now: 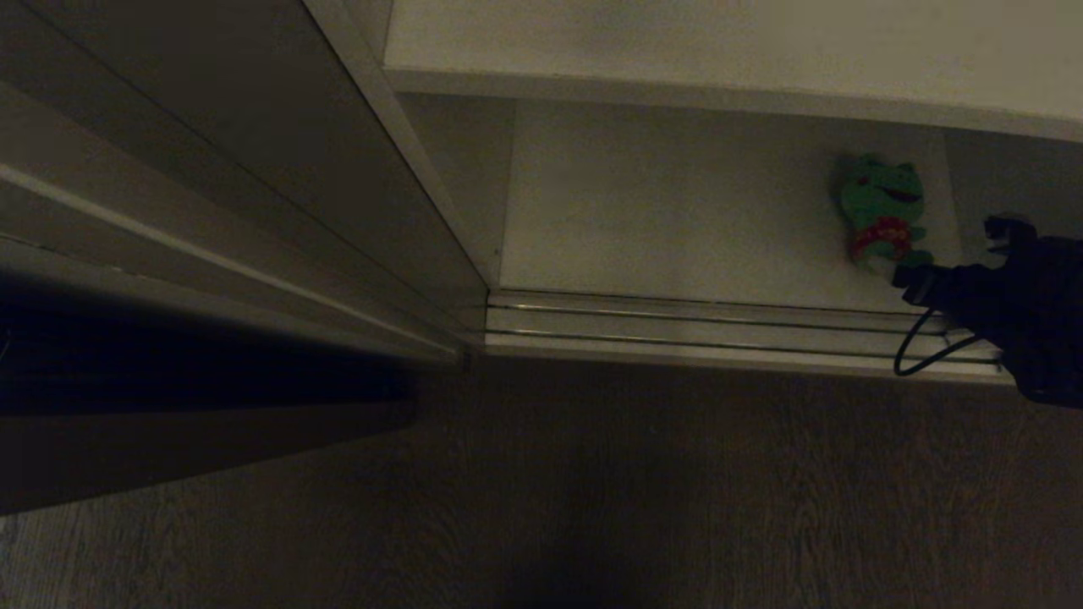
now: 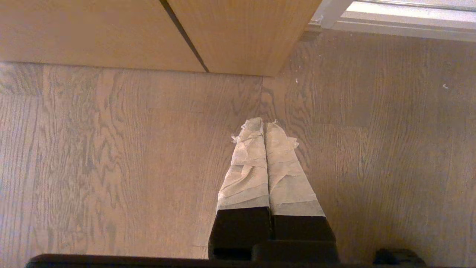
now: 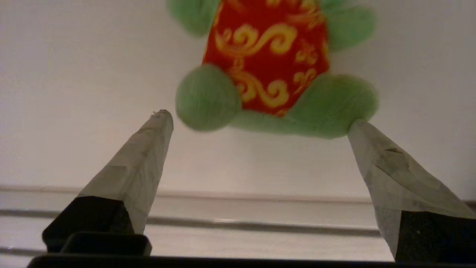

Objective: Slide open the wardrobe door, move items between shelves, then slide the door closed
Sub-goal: Place the green doll on the higher shelf

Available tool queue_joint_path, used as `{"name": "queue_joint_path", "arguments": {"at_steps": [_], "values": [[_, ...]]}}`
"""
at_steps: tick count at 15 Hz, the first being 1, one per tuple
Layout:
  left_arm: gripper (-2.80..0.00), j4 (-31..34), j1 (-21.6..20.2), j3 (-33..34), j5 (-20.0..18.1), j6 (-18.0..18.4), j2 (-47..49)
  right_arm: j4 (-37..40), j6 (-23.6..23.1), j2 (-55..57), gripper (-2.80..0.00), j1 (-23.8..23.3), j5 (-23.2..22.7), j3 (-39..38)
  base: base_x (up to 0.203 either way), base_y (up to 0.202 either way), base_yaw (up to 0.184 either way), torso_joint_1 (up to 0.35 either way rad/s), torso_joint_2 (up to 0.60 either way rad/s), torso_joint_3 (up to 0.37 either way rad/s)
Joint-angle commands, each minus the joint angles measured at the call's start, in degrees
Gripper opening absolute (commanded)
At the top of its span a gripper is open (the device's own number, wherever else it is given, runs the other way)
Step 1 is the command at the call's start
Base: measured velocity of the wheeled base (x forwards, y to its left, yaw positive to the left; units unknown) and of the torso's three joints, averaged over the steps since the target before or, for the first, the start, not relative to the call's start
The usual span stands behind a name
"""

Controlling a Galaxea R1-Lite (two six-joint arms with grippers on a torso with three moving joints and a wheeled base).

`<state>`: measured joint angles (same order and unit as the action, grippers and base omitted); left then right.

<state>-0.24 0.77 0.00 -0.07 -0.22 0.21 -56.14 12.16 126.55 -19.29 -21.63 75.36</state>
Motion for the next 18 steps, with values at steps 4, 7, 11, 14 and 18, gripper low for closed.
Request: {"name": "queue_joint_path", "arguments": {"at_steps": [4, 7, 11, 14, 18], "values": [[-2.80, -0.02, 0.02, 0.00, -0.01, -0.04, 0.05, -1.29, 0.15, -2.27, 0.00, -0.40, -0.34, -1.38, 0.000, 0.000, 0.000, 0.000, 0.00, 0.000], [-2.80, -0.02, 0.02, 0.00, -0.01, -0.04, -0.03, -1.36, 0.15, -2.95, 0.00, 0.22, -0.43, -1.27, 0.000, 0.000, 0.000, 0.000, 0.00, 0.000], [-2.80, -0.02, 0.02, 0.00, -0.01, -0.04, 0.06, -1.61, -0.62, -1.73, 0.00, 3.03, -0.32, -1.04, 0.000, 0.000, 0.000, 0.000, 0.00, 0.000], [-2.80, -0.02, 0.02, 0.00, -0.01, -0.04, -0.03, -2.75, -0.74, 1.85, 0.00, 3.92, 0.15, 1.19, 0.000, 0.000, 0.000, 0.000, 0.00, 0.000], [-2.80, -0.02, 0.02, 0.00, -0.01, -0.04, 0.06, -3.80, -1.39, 4.46, 0.00, 3.99, 0.18, 4.40, 0.000, 0.000, 0.000, 0.000, 0.00, 0.000]]}}
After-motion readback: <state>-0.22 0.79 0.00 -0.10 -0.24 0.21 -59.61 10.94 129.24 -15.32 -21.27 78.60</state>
